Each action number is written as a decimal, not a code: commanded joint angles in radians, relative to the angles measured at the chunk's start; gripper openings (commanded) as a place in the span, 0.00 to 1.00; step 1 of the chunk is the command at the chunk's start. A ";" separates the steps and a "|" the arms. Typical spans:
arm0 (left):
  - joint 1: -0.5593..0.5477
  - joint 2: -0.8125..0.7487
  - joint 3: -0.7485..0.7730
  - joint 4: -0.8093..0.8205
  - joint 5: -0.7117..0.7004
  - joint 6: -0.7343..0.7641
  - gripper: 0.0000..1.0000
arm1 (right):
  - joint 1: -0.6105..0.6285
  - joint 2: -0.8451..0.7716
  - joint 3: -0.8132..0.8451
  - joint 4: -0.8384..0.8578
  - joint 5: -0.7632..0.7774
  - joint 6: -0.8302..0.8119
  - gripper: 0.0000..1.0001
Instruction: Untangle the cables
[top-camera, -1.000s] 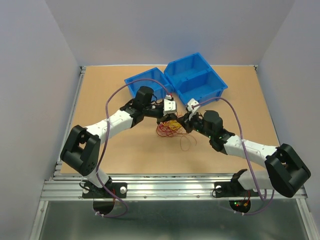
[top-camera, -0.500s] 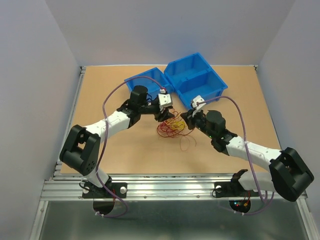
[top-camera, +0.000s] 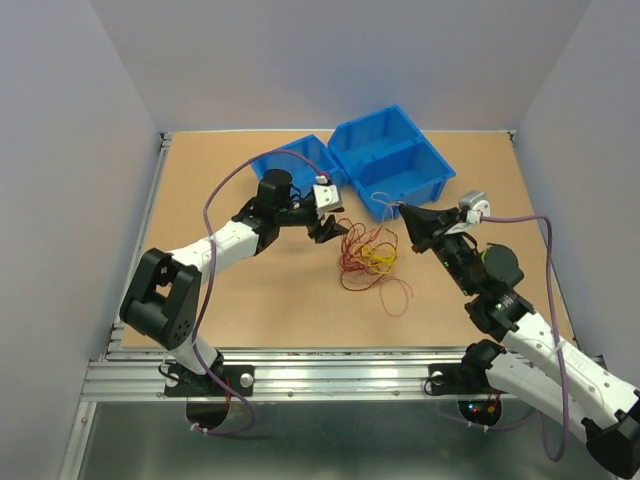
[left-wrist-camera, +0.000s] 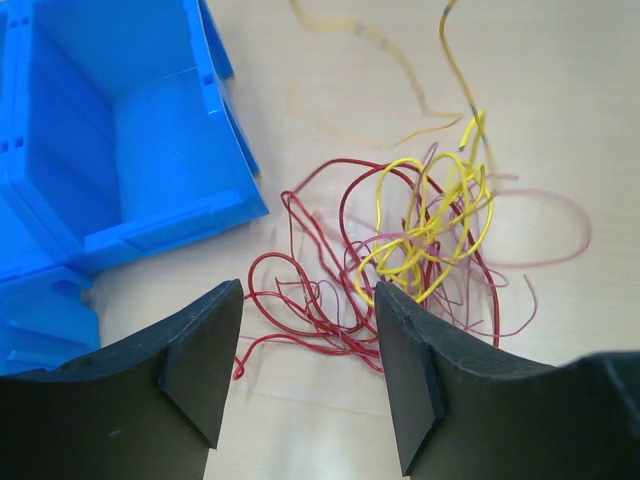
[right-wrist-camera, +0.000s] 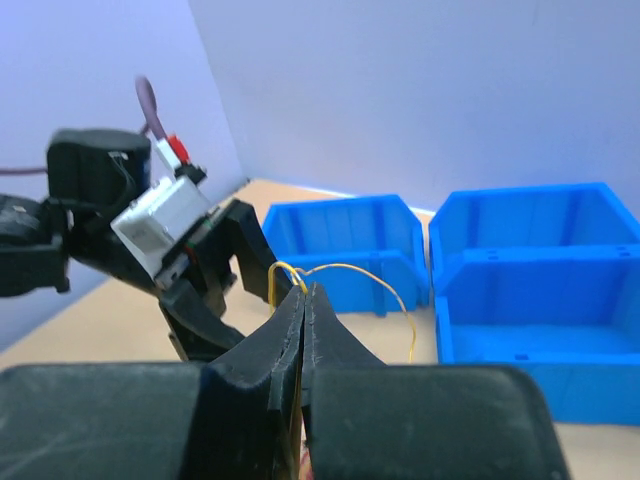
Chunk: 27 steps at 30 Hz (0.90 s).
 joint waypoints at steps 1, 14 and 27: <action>-0.026 -0.022 -0.002 0.030 0.035 0.037 0.67 | 0.004 -0.016 -0.014 -0.019 0.021 0.035 0.00; -0.202 -0.050 -0.102 0.208 -0.062 0.013 0.70 | 0.006 0.019 0.013 -0.027 -0.014 0.068 0.01; -0.204 0.106 -0.006 0.317 -0.050 -0.239 0.99 | 0.006 0.008 0.010 -0.024 -0.015 0.071 0.01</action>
